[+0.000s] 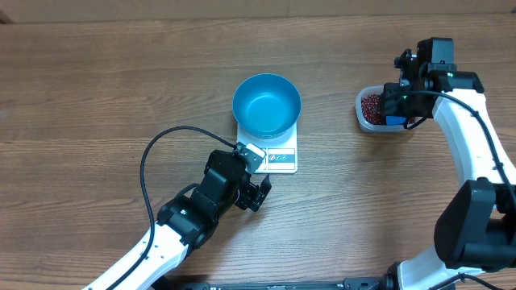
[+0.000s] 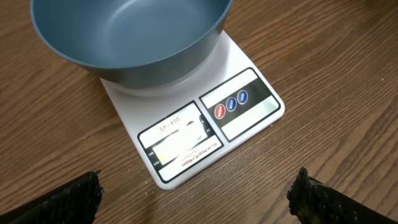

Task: Scoop item into bowl and weigh 150g on scale
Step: 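Drag the scoop through the beans with the right gripper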

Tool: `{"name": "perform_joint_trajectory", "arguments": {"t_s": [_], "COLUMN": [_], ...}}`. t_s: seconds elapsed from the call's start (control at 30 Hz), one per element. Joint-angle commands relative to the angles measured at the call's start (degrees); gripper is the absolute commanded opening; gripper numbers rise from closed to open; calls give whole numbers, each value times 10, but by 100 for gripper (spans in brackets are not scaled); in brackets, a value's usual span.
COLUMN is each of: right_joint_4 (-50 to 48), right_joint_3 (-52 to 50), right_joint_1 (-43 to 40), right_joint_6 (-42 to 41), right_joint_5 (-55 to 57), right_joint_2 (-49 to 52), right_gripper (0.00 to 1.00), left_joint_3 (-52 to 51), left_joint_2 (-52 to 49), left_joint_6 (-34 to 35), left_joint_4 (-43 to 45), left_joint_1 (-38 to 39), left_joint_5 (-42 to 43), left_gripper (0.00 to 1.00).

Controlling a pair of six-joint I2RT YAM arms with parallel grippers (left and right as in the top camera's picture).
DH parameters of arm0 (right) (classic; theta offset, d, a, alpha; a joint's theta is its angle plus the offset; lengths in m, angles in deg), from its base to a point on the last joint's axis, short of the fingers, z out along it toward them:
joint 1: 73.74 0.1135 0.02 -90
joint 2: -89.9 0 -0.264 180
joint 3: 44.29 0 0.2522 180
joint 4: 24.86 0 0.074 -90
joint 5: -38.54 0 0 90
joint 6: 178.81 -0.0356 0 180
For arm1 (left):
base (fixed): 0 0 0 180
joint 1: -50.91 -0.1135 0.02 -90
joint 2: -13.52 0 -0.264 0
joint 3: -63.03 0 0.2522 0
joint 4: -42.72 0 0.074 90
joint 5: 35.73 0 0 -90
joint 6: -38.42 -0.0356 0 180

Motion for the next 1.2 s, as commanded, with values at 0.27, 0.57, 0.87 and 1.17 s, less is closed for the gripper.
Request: {"name": "perform_joint_trajectory", "arguments": {"t_s": [0.27,0.57,0.87,1.17], "right_joint_4": [10,8,16,24], "right_joint_3": [0,0,0,-8], "right_joint_1": [-1,-15,-80,-81], "right_joint_6": [-4,-4,-2,-2], "right_joint_5": [-33,-54,-138,-147], "right_joint_2": [7,7,7,20], "right_gripper": [4,4,4,4], "left_joint_3": [-3,-3,-3,-3], "left_joint_2": [-1,-1,-1,-1], "left_joint_6": [5,5,5,5], "left_joint_4": [2,2,2,2], "left_joint_1": [0,0,0,0], "left_joint_5": [-7,-7,-7,-7], "left_gripper": [100,100,100,100]}}
